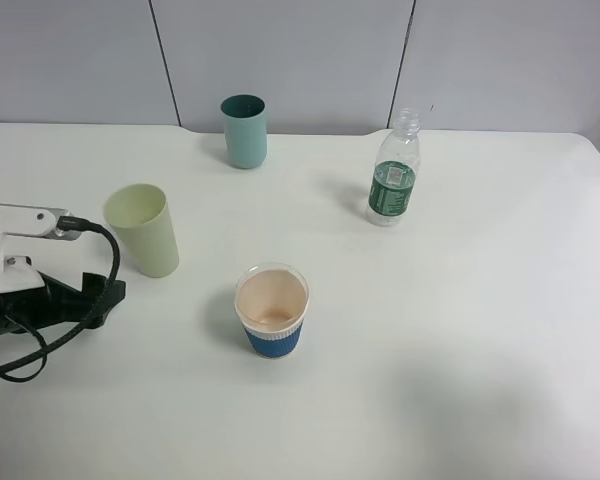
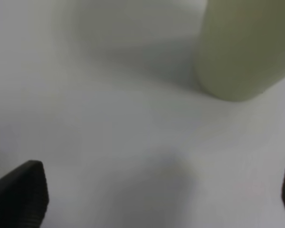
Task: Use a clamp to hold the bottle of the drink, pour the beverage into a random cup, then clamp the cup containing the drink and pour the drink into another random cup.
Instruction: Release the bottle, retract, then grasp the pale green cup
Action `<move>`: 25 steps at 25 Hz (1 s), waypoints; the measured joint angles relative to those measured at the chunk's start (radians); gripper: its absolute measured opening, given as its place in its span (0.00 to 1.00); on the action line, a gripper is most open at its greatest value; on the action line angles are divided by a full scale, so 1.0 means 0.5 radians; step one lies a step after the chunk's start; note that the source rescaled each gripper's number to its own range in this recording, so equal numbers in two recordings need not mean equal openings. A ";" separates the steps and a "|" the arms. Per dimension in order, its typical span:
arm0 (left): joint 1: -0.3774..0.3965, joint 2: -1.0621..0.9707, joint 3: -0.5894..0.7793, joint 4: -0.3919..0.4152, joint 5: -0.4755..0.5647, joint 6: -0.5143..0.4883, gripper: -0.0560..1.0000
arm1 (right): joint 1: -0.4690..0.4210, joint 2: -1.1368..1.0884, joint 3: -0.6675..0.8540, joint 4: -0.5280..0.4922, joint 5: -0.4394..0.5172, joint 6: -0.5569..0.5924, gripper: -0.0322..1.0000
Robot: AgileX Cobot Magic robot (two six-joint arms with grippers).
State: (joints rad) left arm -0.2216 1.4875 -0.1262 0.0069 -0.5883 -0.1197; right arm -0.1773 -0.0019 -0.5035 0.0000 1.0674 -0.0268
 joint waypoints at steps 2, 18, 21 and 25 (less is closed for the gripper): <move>0.000 0.112 0.007 0.079 -0.176 -0.002 1.00 | 0.000 0.000 0.000 0.000 0.000 0.000 0.97; 0.000 0.545 0.007 0.280 -0.916 0.202 1.00 | 0.000 0.000 0.000 0.000 0.000 0.000 0.97; 0.000 0.546 0.007 0.278 -1.025 0.209 1.00 | 0.000 0.000 0.000 0.000 0.000 0.000 0.97; 0.000 0.575 0.007 0.278 -1.209 0.211 1.00 | 0.000 0.000 0.000 0.000 0.000 0.000 0.97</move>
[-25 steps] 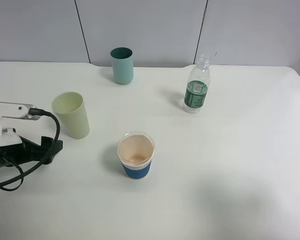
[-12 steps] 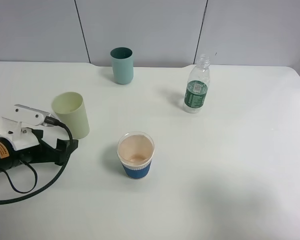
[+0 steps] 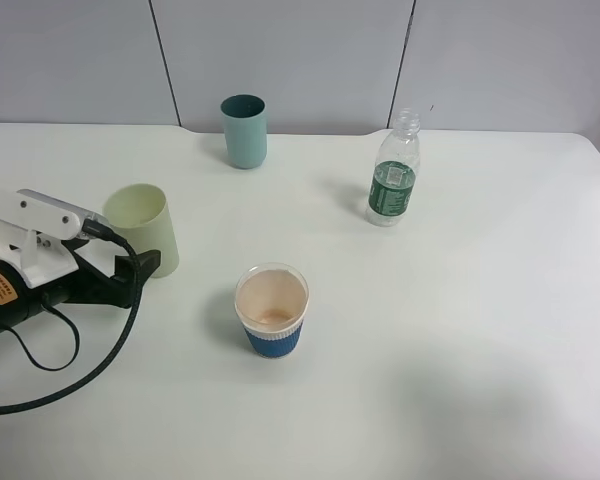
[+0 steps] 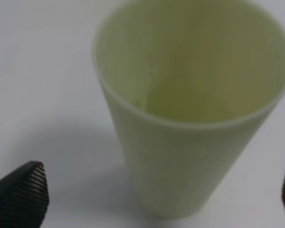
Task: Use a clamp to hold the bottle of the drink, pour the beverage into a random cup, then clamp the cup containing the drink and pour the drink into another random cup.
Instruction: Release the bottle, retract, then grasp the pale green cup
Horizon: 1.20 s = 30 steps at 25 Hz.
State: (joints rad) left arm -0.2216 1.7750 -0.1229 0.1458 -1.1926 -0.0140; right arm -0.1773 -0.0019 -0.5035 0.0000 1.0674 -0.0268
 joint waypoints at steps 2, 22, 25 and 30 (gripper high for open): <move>0.000 0.050 0.000 -0.002 -0.032 0.000 1.00 | 0.000 0.000 0.000 0.000 0.000 0.000 0.97; 0.000 0.448 -0.236 0.085 -0.038 0.099 1.00 | 0.000 0.000 0.000 0.000 0.000 0.000 0.97; 0.000 0.465 -0.281 0.093 -0.038 0.083 1.00 | 0.000 0.000 0.000 0.000 0.000 0.000 0.97; 0.000 0.467 -0.344 0.099 -0.038 0.057 1.00 | 0.000 0.000 0.000 0.000 0.000 0.000 0.97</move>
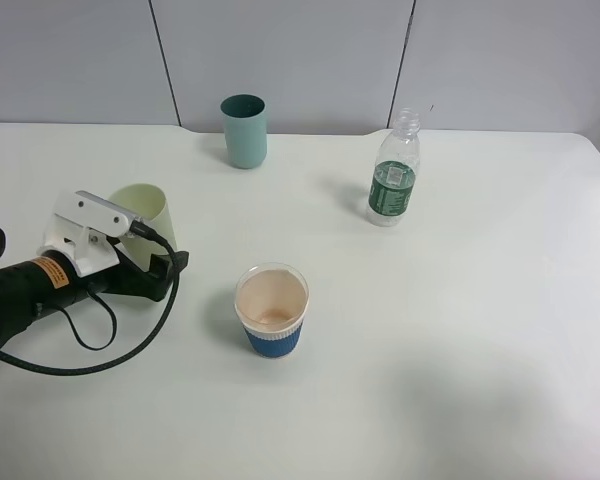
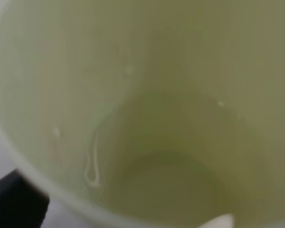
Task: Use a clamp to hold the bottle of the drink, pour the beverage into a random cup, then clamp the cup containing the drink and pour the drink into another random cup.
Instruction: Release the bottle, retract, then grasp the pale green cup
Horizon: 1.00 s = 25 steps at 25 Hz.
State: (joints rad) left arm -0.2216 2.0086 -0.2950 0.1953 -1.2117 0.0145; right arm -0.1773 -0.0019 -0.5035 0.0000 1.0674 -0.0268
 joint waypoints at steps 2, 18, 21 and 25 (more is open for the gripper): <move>0.000 0.000 -0.006 0.002 0.000 -0.029 1.00 | 0.000 0.000 0.000 0.000 0.000 0.000 0.97; 0.000 0.000 -0.008 0.009 0.000 -0.068 0.05 | 0.000 0.000 0.000 0.000 0.000 0.000 0.97; 0.000 0.000 -0.008 0.009 0.000 -0.068 0.05 | 0.000 0.000 0.000 0.000 0.000 0.000 0.97; 0.000 0.000 -0.008 0.009 0.000 -0.066 0.05 | 0.000 0.000 0.000 0.000 0.000 0.000 0.97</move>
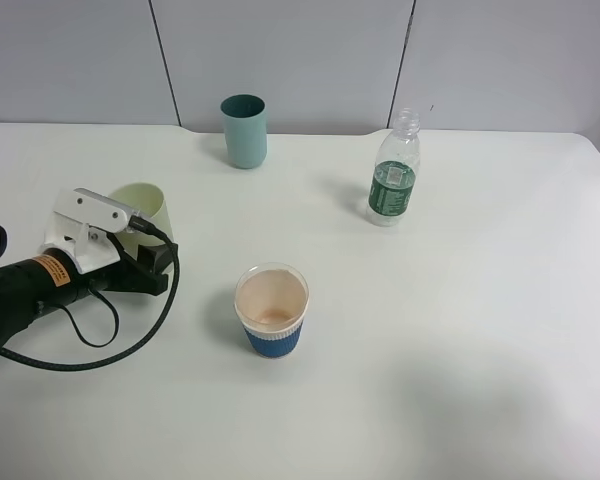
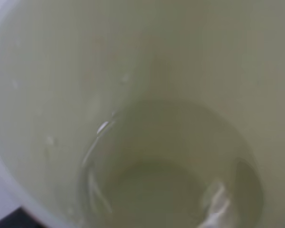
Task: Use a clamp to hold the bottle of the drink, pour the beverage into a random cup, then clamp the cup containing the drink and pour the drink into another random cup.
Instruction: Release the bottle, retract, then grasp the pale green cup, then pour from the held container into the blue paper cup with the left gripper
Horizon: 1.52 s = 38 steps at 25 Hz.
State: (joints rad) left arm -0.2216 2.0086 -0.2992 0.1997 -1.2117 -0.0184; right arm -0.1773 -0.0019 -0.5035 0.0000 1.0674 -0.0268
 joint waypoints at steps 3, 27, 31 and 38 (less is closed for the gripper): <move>0.000 0.000 0.000 0.000 0.000 0.002 0.05 | 0.000 0.000 0.000 0.000 0.000 0.000 0.97; 0.000 -0.283 0.002 -0.231 0.082 0.065 0.05 | 0.000 0.000 0.000 0.000 0.000 0.000 0.97; 0.000 -0.337 0.002 -0.292 0.139 0.037 0.05 | 0.000 0.000 0.000 0.000 0.000 0.000 0.97; 0.000 -0.367 0.002 -0.259 0.163 -0.008 0.05 | 0.000 0.000 0.000 0.000 0.000 0.000 0.97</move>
State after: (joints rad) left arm -0.2216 1.8253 -0.2982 0.0702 -1.1302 -0.0221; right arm -0.1773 -0.0019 -0.5035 0.0000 1.0674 -0.0268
